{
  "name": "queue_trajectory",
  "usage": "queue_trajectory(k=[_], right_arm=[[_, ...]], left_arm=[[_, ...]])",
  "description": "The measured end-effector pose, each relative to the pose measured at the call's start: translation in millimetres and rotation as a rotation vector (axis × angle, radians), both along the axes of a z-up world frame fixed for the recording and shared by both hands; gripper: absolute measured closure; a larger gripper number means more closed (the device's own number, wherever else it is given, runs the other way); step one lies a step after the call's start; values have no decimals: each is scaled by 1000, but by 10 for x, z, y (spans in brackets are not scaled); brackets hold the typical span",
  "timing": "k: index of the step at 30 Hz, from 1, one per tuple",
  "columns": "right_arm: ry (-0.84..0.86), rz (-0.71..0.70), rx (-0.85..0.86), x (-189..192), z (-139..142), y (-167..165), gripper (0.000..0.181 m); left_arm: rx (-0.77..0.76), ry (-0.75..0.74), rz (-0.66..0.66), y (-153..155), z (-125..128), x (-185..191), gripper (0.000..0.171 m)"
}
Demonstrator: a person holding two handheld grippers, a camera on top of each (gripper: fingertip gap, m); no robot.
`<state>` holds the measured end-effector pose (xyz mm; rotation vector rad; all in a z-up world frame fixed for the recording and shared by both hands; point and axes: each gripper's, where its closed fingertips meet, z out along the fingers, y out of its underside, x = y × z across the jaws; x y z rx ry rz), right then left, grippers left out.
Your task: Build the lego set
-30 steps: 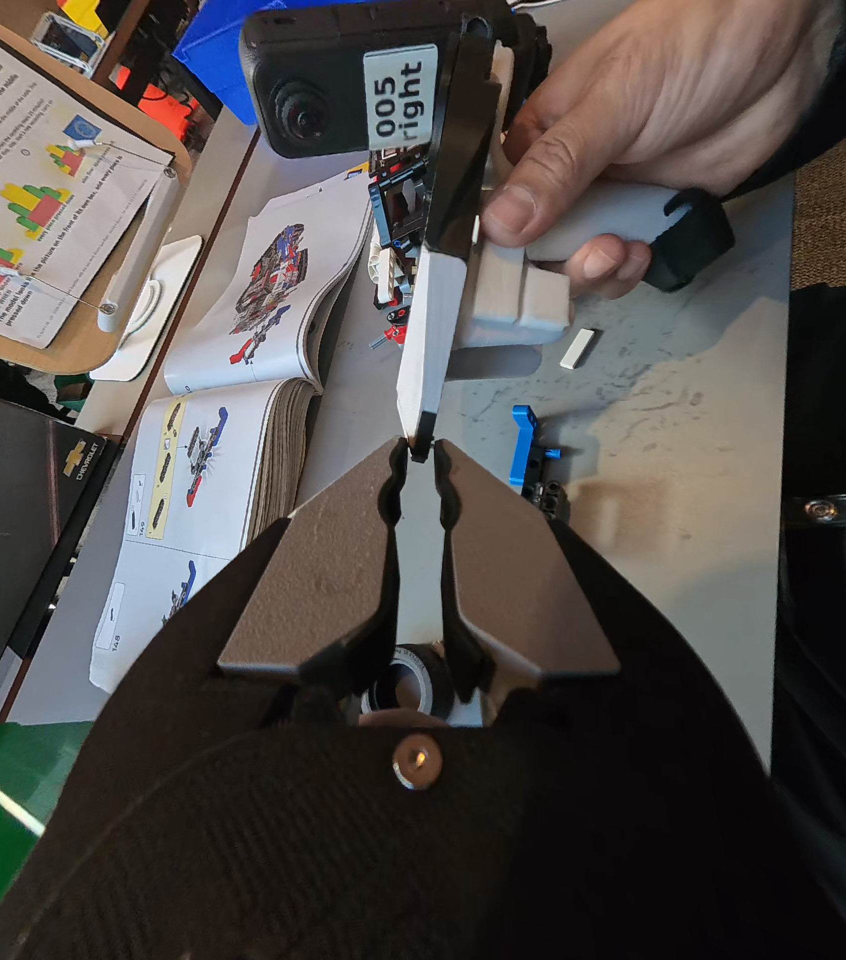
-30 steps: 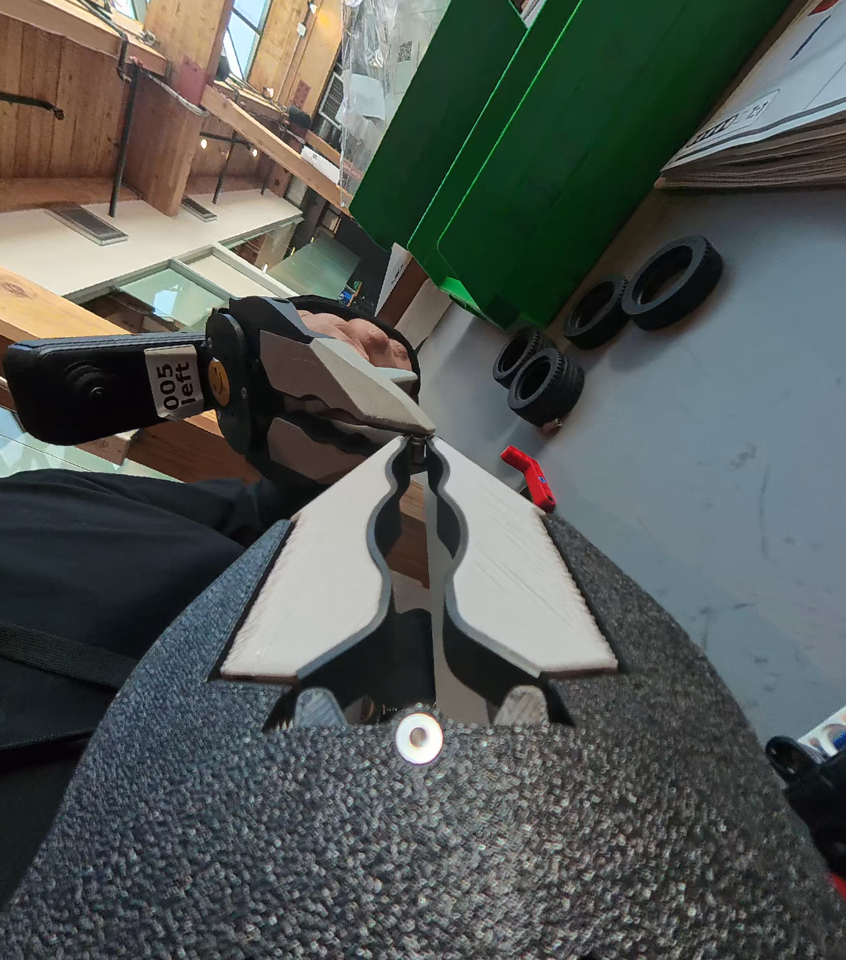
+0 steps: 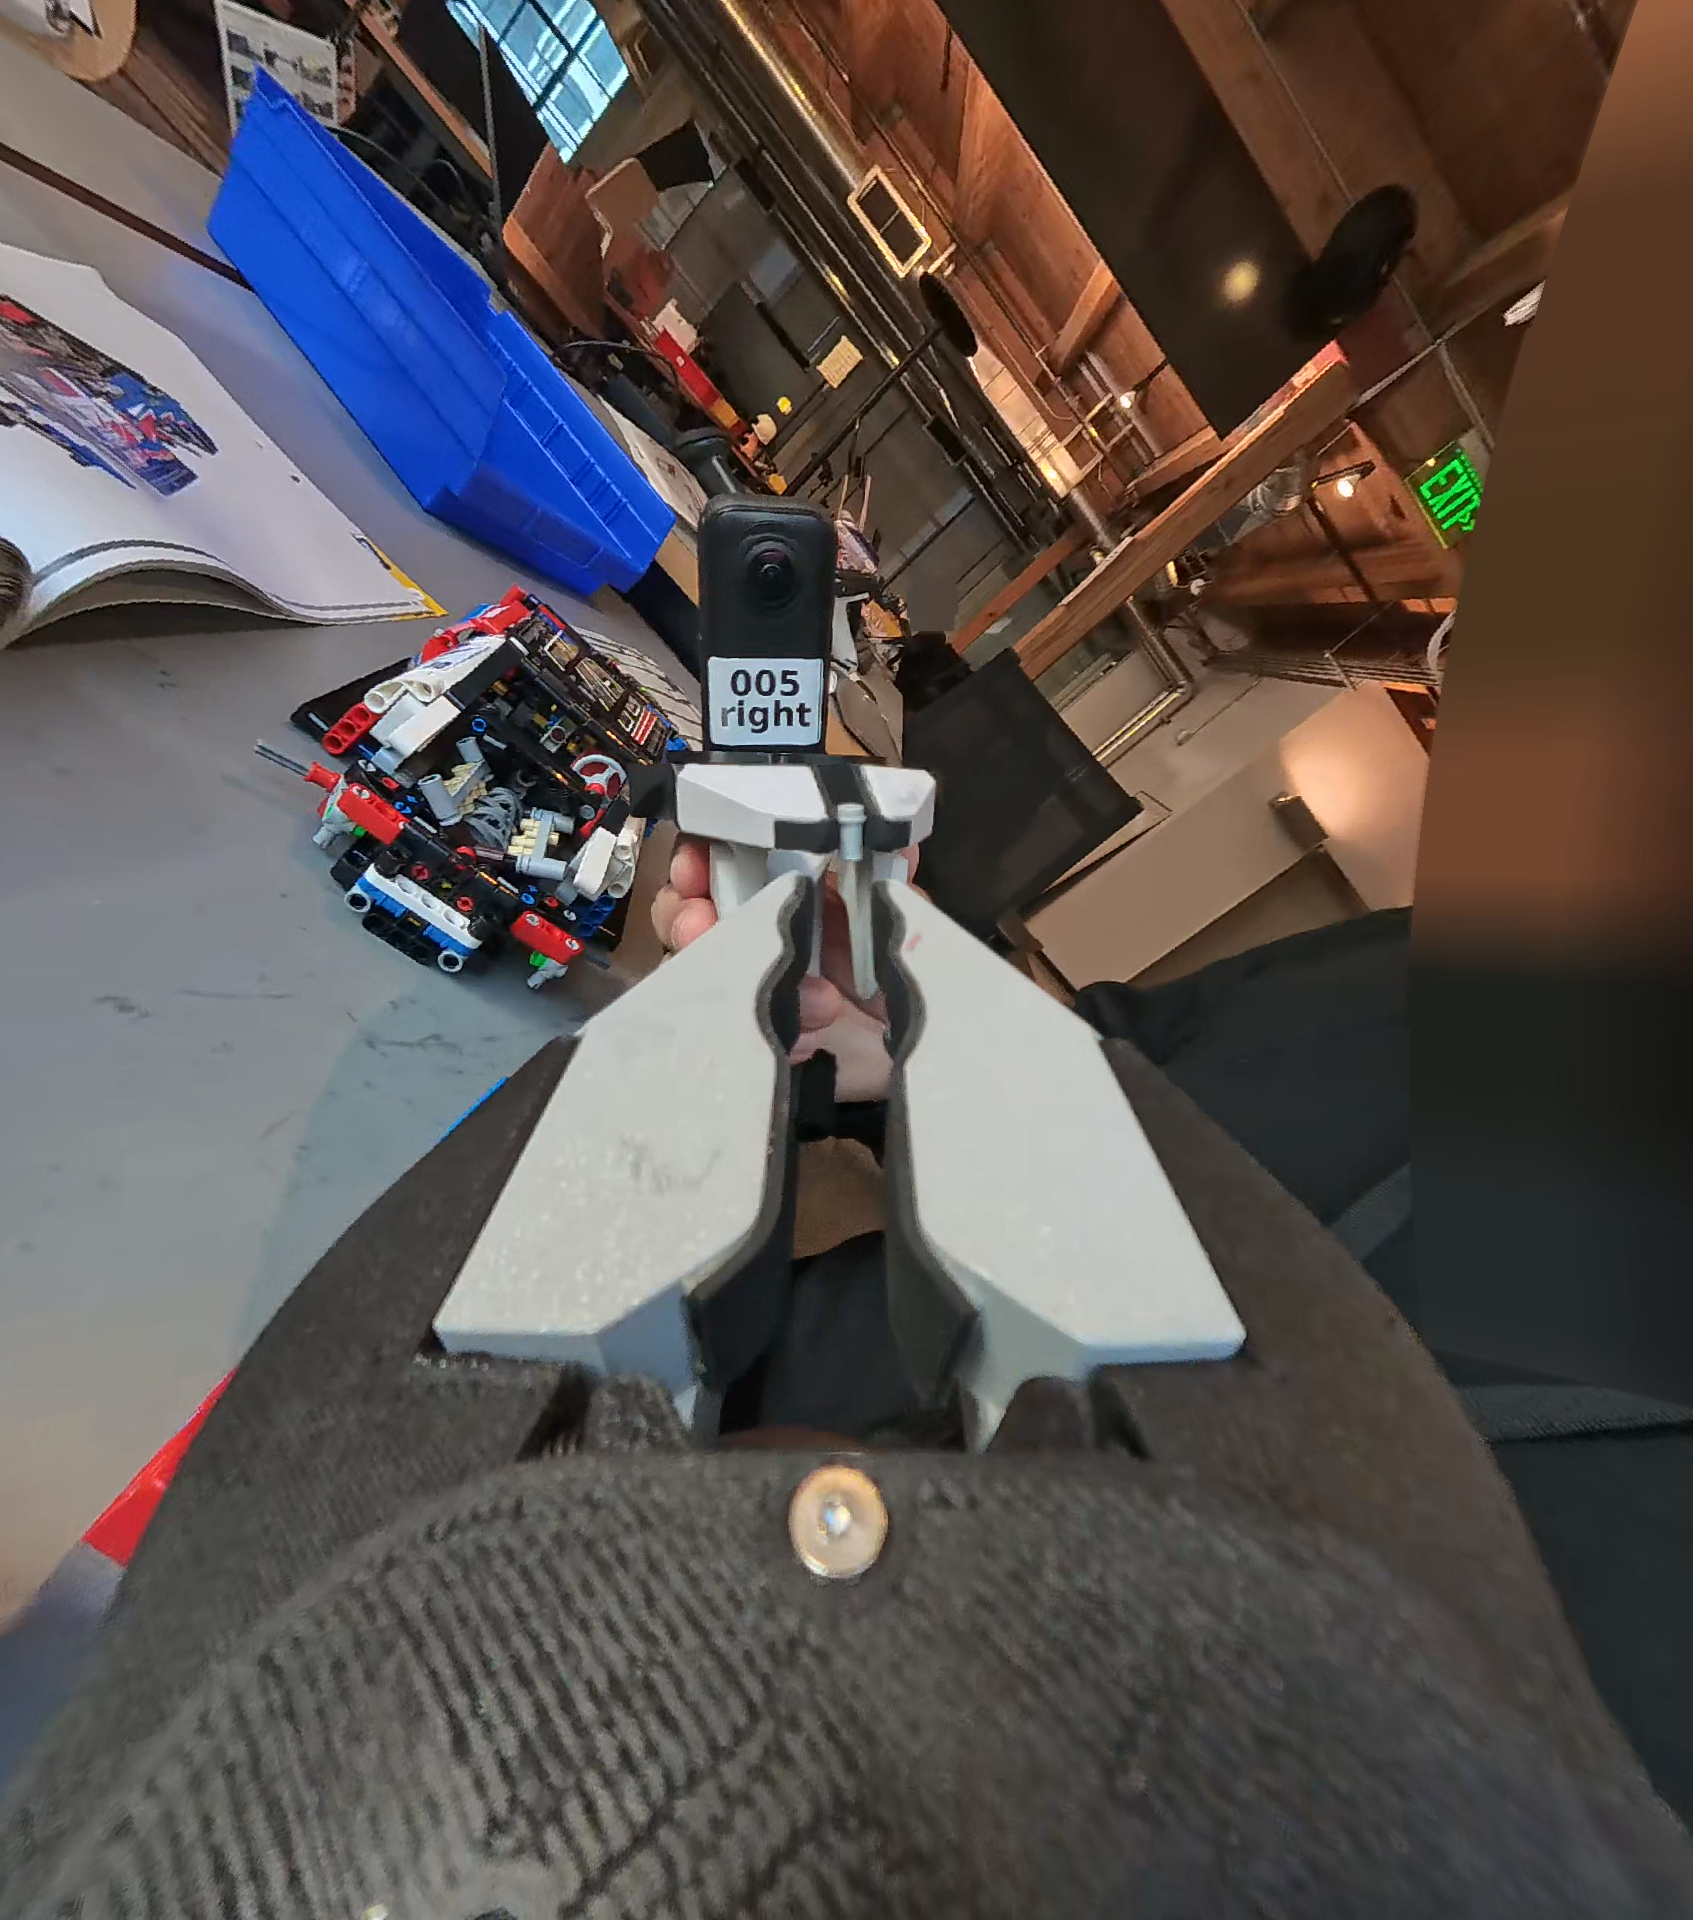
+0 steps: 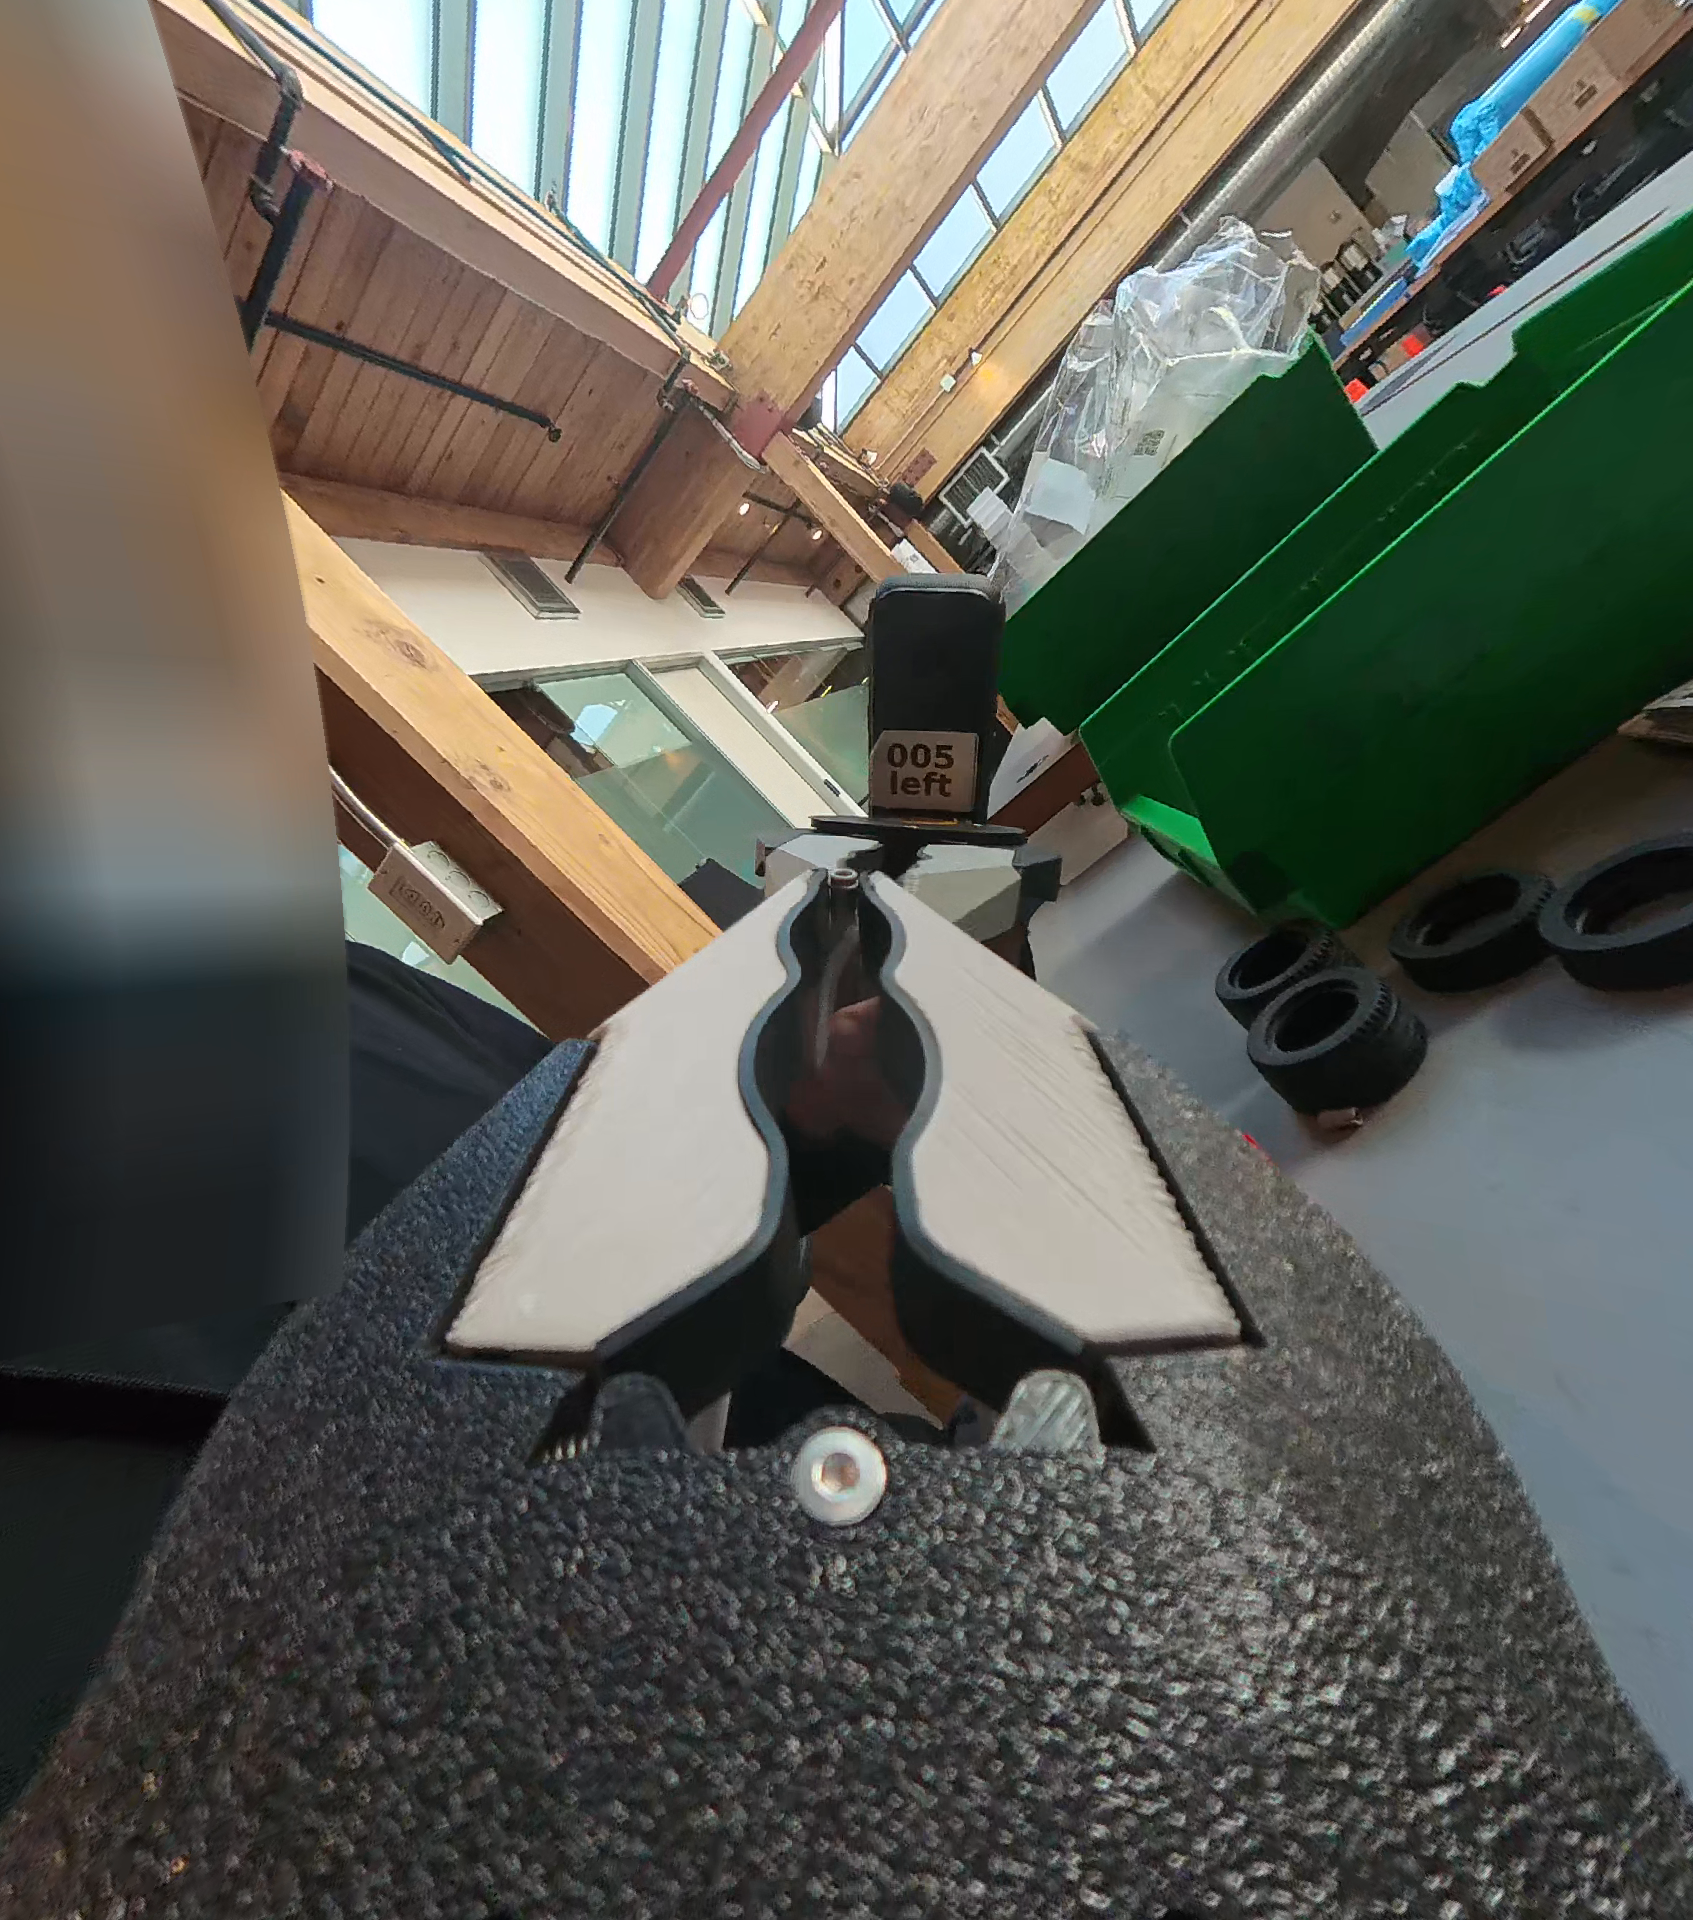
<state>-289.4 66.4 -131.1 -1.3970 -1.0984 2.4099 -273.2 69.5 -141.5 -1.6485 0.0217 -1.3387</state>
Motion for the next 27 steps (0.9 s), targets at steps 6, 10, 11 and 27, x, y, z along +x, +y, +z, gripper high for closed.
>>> queue_trajectory(k=[6,10,11,27], right_arm=[[-18,9,-9,-14,-35,-6,176],[-21,10,0,-14,-39,-20,176],[-22,8,4,-14,-42,-22,176],[-143,106,-56,7,-145,-73,176]], left_arm=[[-1,-11,-16,-3,22,24,166],[-4,-31,-15,1,6,14,171],[-9,-45,-19,1,2,13,171],[422,932,144,-78,14,-33,153]])
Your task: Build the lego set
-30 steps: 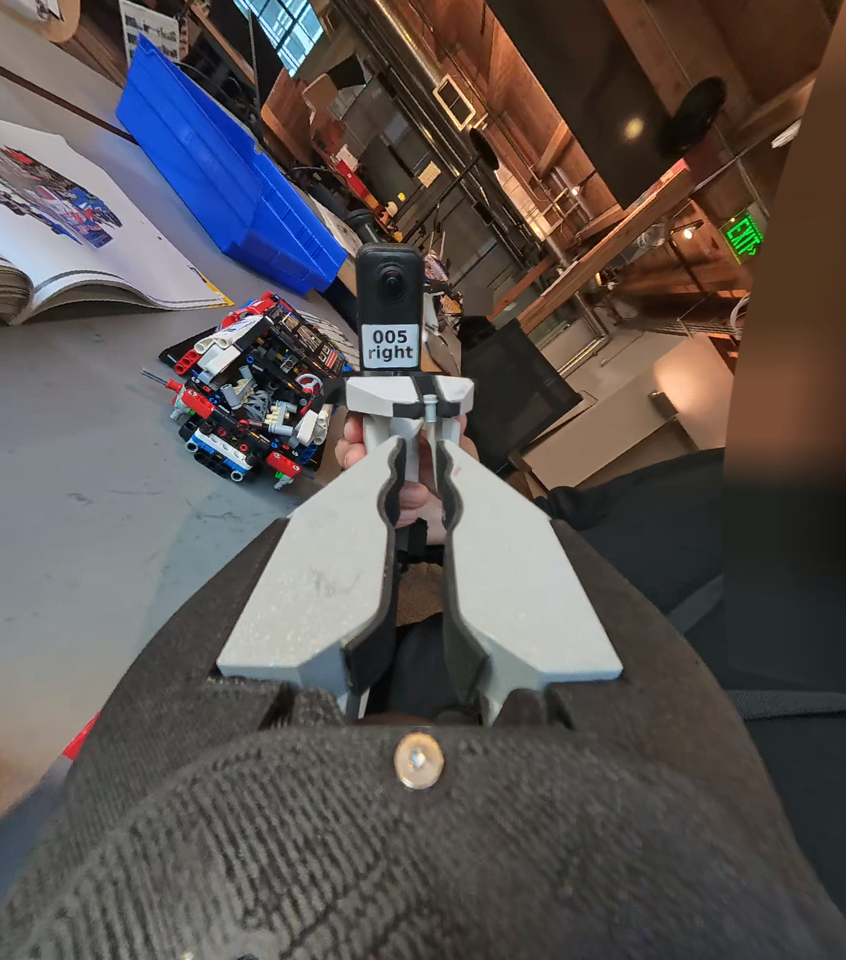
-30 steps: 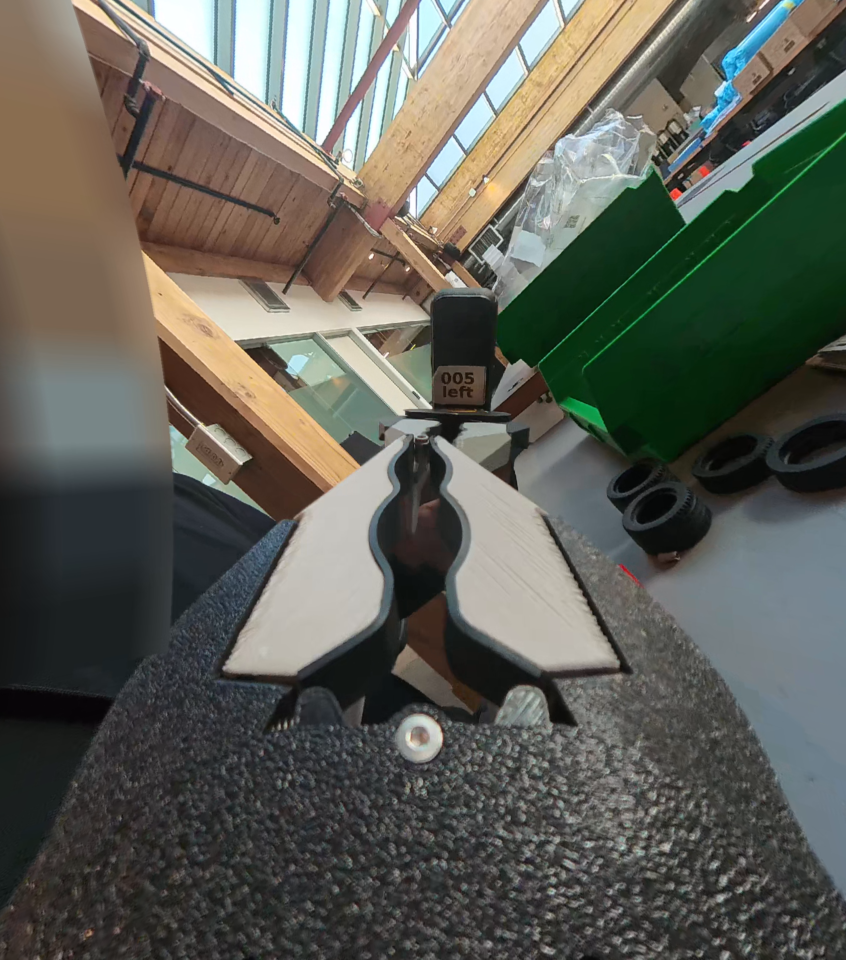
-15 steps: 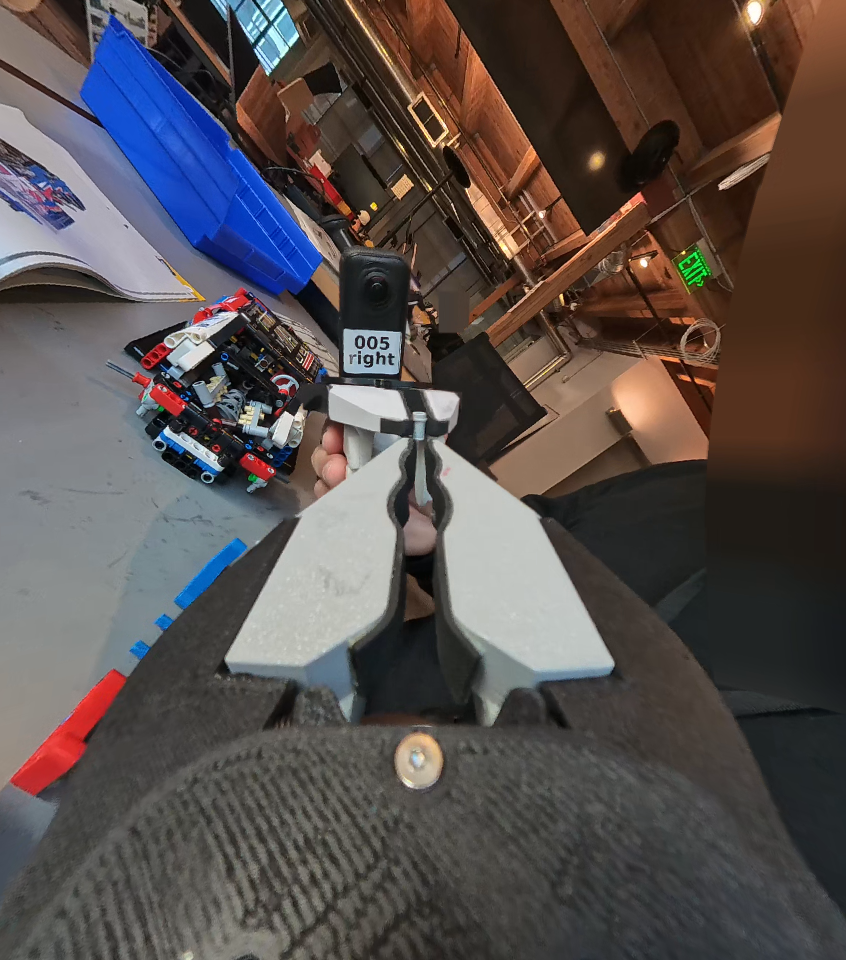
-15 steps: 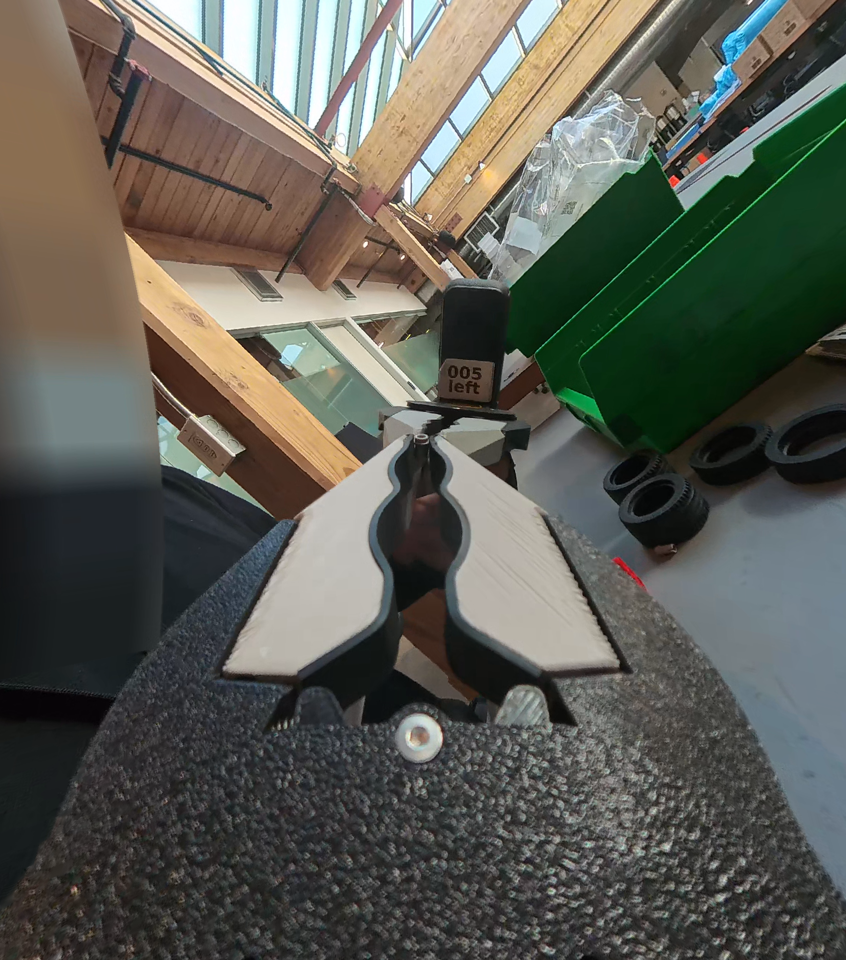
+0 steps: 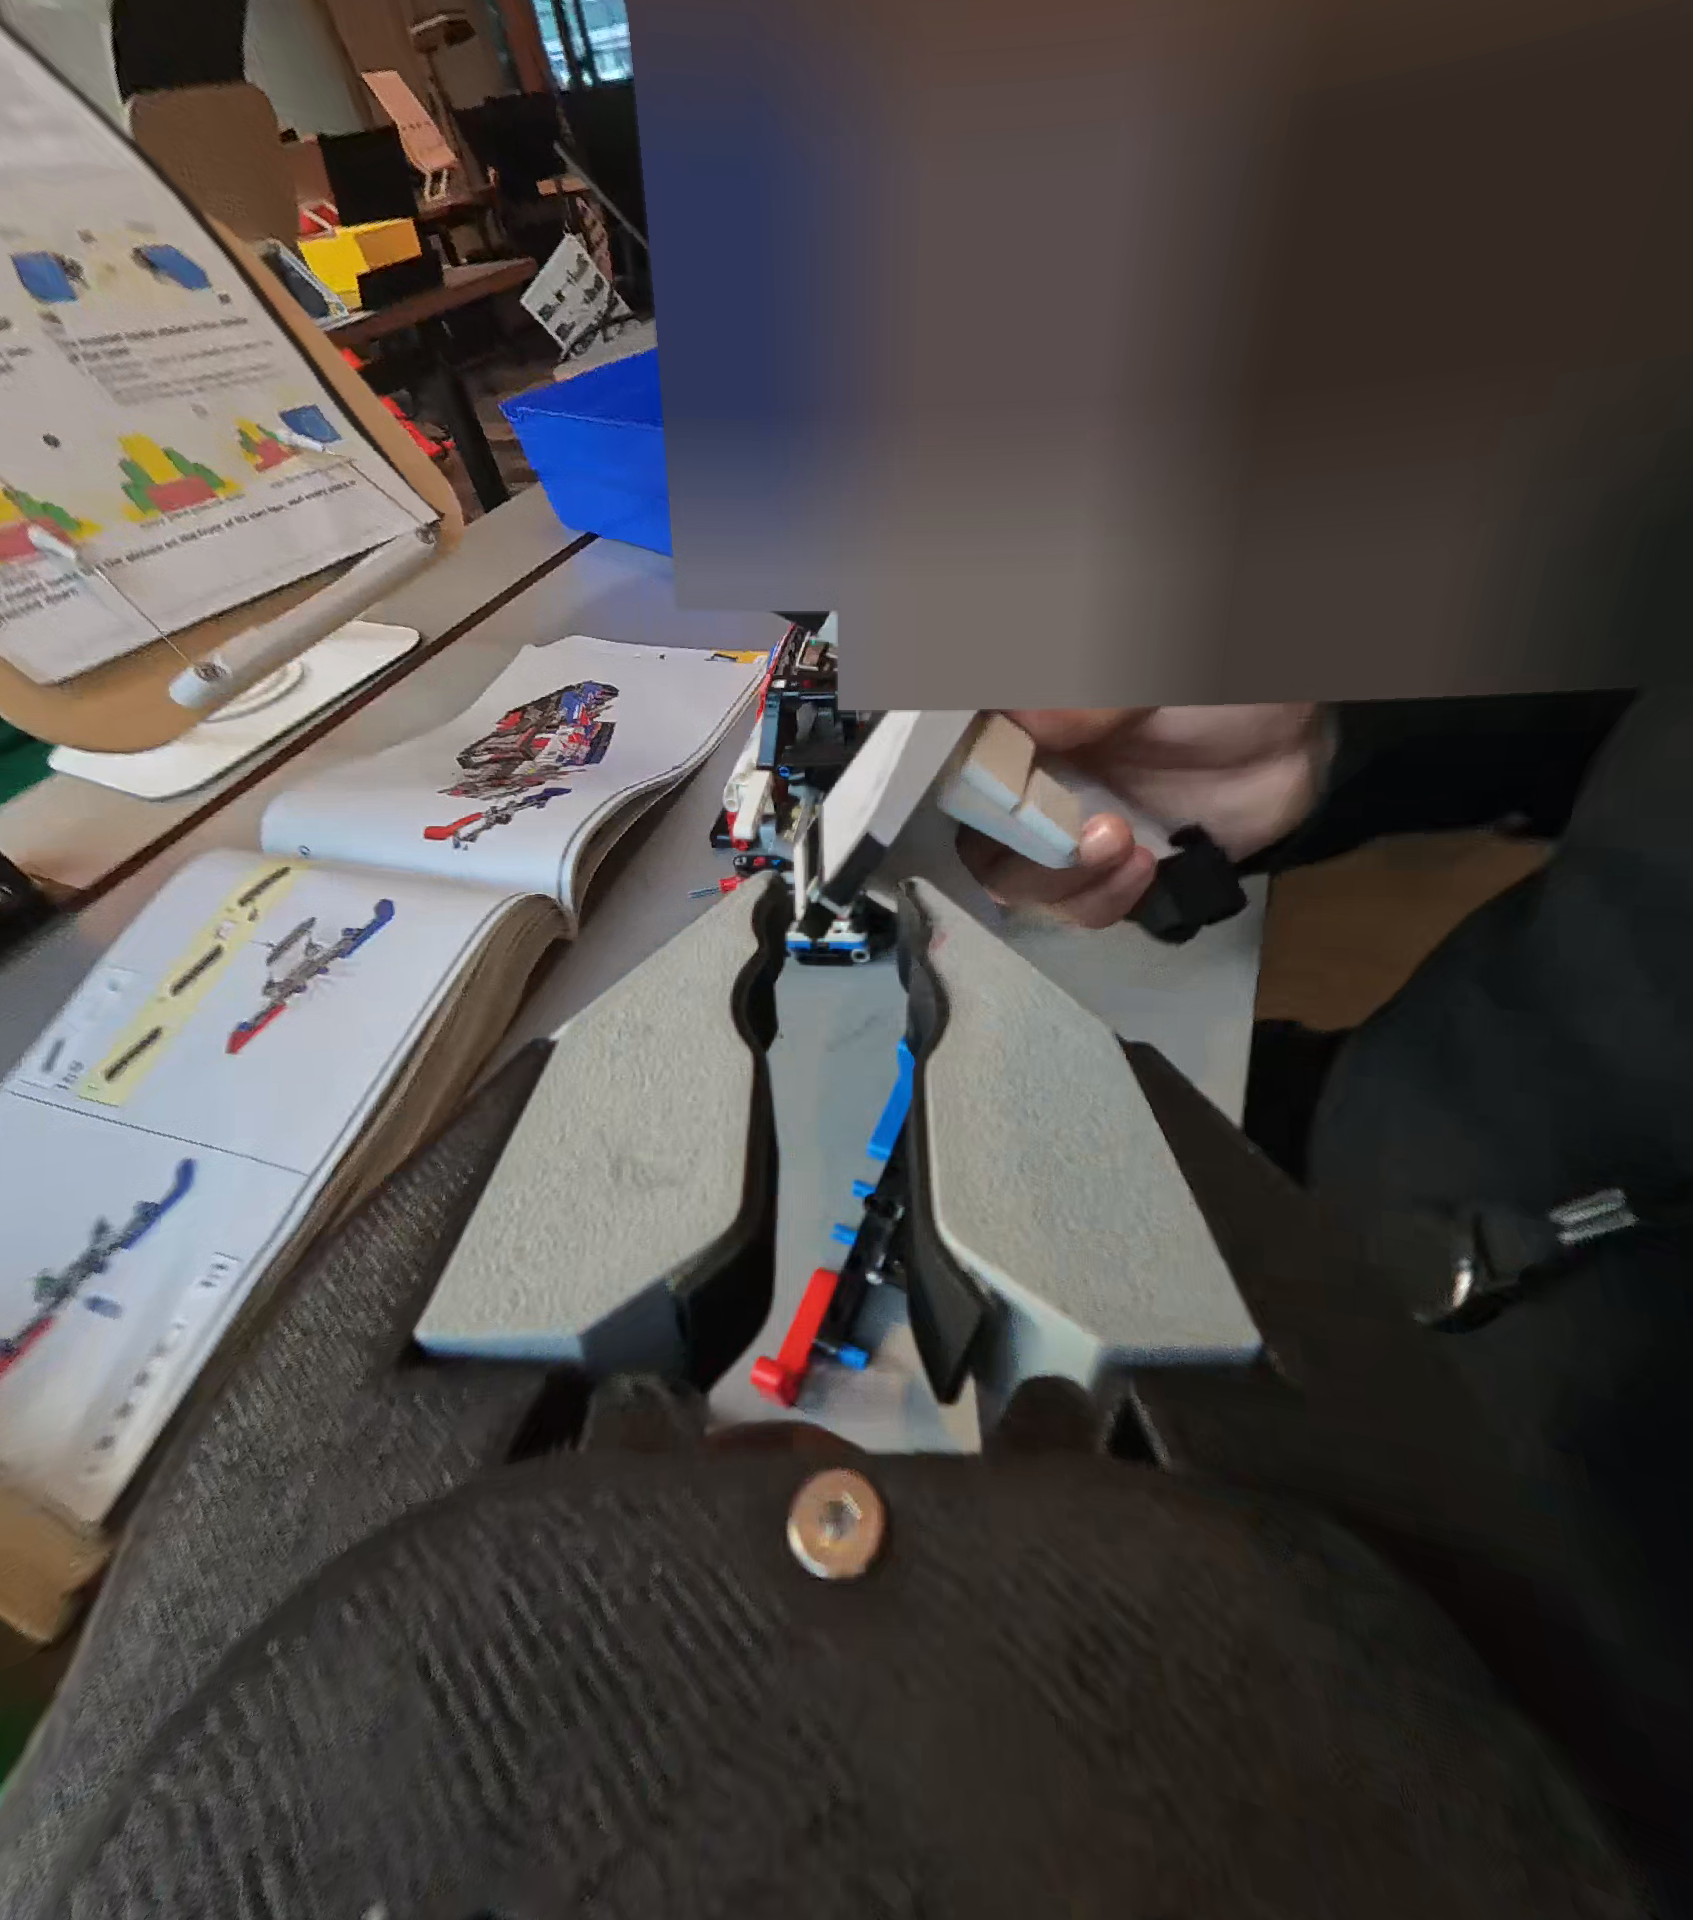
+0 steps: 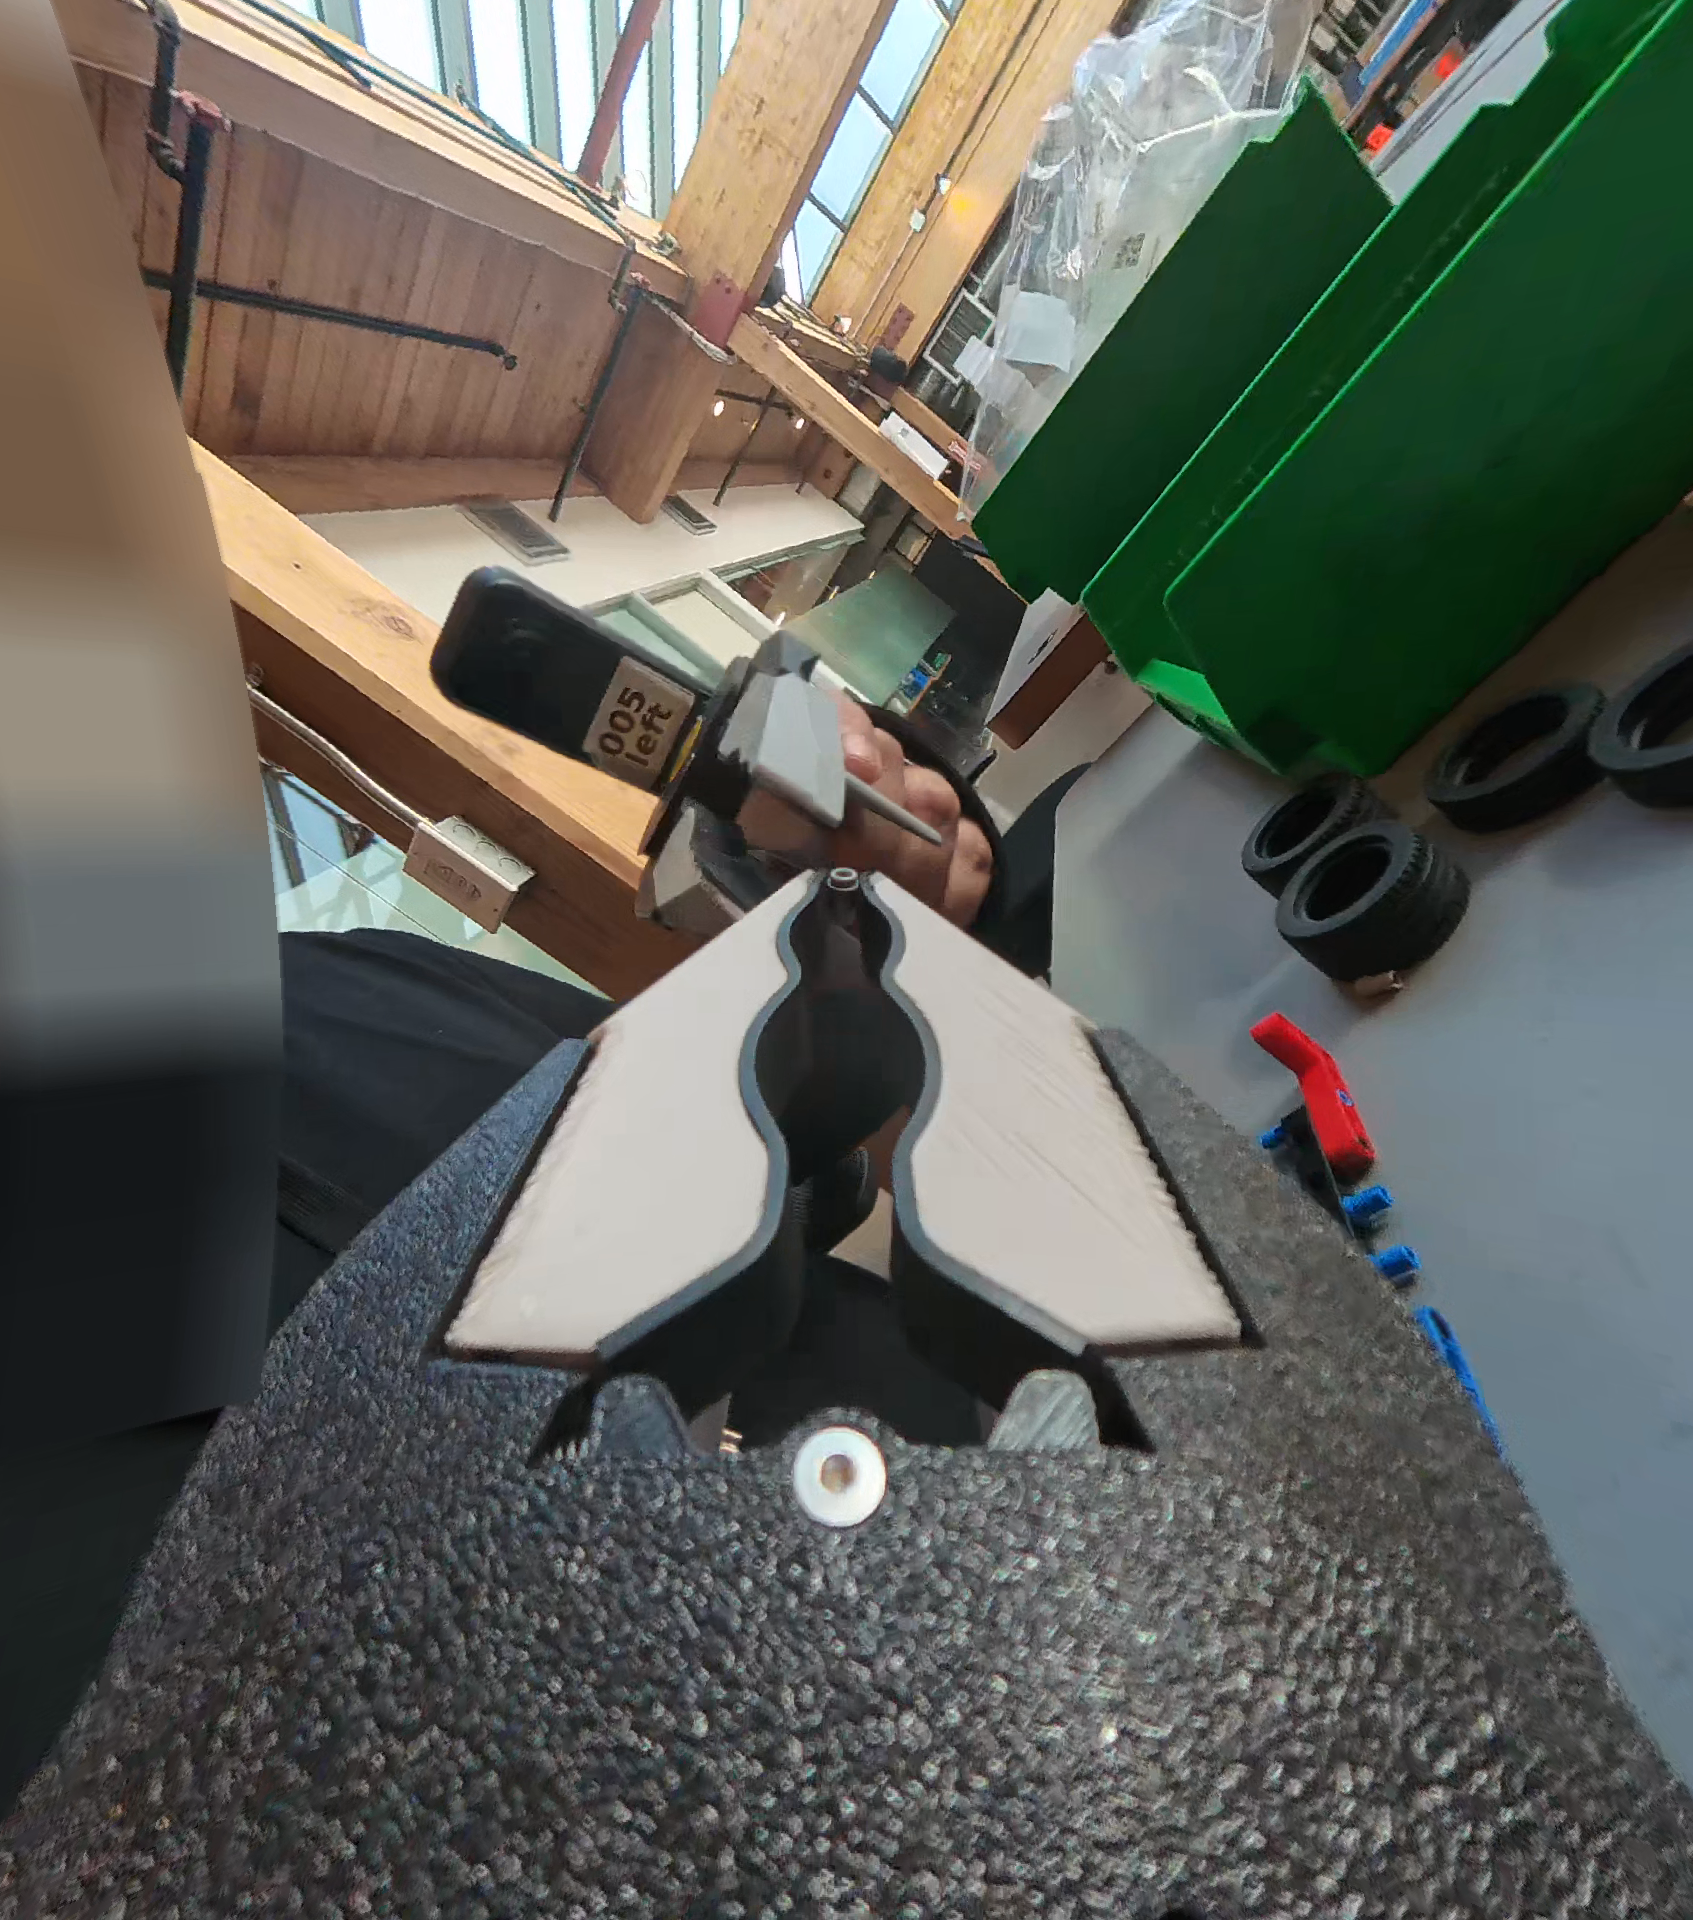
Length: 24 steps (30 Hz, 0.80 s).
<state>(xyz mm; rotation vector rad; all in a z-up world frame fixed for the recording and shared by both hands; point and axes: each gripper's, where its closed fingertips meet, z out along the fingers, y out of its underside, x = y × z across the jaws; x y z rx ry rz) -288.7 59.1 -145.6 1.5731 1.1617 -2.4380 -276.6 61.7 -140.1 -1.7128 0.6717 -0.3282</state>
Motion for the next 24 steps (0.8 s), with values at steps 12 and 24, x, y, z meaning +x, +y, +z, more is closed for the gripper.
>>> queue_trajectory(k=[12,24], right_arm=[[-46,52,-65,6,-73,-62,176],[-44,59,-58,30,-85,-12,173]], left_arm=[[48,321,-20,65,-209,40,164],[35,273,-35,65,-194,36,164]])
